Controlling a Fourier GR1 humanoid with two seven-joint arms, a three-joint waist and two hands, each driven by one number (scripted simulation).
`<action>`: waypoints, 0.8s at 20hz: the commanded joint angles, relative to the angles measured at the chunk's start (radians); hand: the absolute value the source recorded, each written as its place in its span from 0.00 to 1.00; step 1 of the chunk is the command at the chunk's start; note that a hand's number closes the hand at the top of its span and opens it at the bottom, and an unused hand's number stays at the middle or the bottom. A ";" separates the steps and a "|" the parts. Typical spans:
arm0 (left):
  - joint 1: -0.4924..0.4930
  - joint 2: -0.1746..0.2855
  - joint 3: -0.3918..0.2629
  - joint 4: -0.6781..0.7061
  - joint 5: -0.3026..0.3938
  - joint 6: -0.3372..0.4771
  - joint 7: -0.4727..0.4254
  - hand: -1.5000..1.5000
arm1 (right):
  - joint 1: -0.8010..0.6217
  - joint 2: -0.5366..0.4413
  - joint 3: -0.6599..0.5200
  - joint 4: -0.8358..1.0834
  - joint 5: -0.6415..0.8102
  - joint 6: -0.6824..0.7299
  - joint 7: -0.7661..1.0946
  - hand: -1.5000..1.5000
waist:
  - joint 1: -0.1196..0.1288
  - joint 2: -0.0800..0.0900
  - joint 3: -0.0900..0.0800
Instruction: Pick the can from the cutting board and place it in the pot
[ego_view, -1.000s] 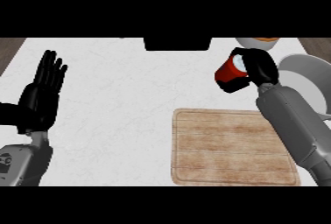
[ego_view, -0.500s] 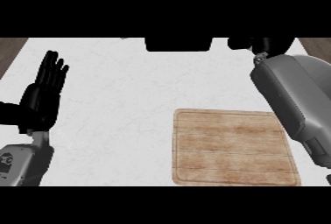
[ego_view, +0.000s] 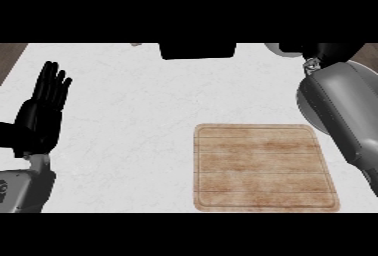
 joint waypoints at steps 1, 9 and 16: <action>0.023 0.011 0.014 -0.022 0.012 -0.013 0.012 0.50 | 0.121 -0.049 -0.025 -0.154 0.016 0.106 0.159 1.00 | -0.008 0.001 0.001; -0.006 -0.015 0.005 -0.040 -0.009 0.010 0.028 0.50 | 0.490 -0.228 -0.204 -0.483 -0.083 0.048 0.023 1.00 | -0.005 0.011 0.003; -0.068 -0.021 0.013 -0.014 -0.018 -0.010 0.080 0.50 | 0.714 -0.277 -0.382 -0.582 -0.162 0.017 -0.123 1.00 | 0.031 0.021 0.003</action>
